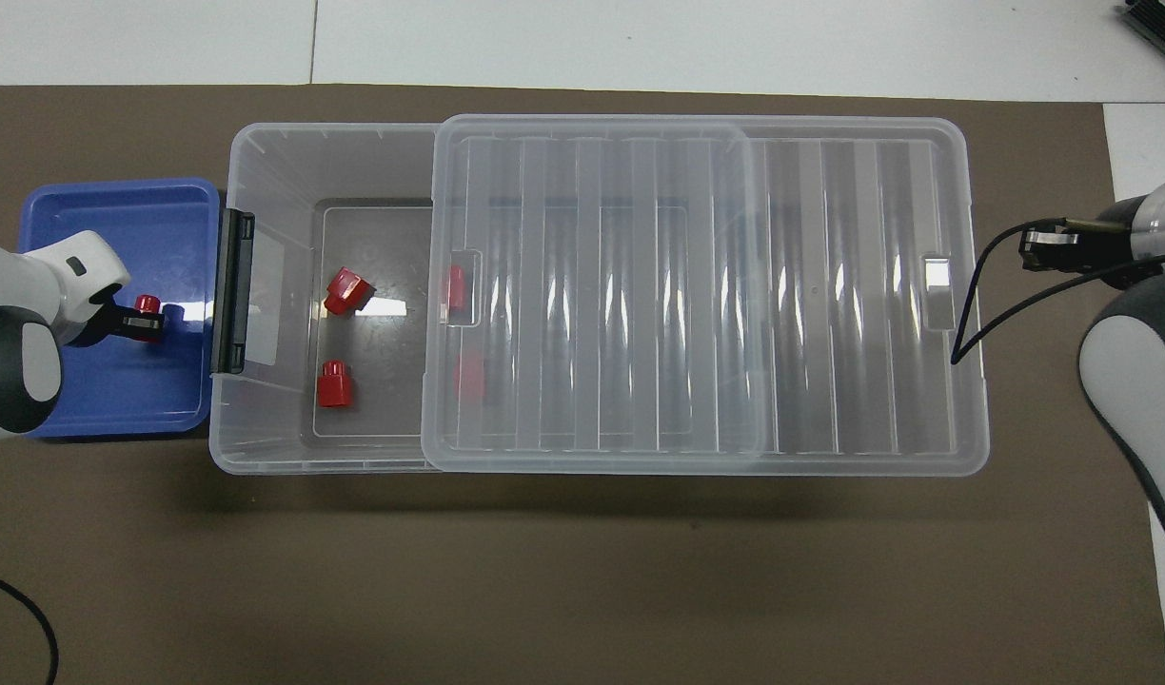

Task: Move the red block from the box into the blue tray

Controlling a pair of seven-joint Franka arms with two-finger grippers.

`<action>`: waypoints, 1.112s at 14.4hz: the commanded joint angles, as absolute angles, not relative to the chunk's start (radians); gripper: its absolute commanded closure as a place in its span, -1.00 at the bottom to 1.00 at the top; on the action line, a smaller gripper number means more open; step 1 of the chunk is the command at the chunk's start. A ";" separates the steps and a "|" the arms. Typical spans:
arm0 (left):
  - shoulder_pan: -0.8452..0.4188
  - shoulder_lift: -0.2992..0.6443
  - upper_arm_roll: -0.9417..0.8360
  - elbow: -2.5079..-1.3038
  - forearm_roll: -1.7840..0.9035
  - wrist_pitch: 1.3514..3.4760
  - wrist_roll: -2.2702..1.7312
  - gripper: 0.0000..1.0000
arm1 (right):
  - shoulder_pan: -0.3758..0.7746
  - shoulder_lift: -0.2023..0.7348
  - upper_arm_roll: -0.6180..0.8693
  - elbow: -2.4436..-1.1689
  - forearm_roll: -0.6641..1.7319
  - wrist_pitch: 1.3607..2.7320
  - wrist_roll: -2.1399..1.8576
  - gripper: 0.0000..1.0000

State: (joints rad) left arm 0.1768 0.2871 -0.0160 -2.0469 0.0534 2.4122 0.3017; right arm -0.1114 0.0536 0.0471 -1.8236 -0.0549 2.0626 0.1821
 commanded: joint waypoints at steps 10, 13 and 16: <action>0.187 0.287 -0.018 -2.127 0.032 2.548 0.304 1.00 | -0.097 0.123 0.058 -1.845 -0.037 2.119 0.141 1.00; 0.189 0.293 -0.018 -2.137 0.032 2.565 0.304 1.00 | -0.063 0.121 0.061 -1.841 -0.038 2.079 0.143 1.00; 0.184 0.295 -0.018 -2.137 0.032 2.565 0.305 0.24 | -0.040 0.120 0.064 -1.841 -0.037 2.060 0.140 1.00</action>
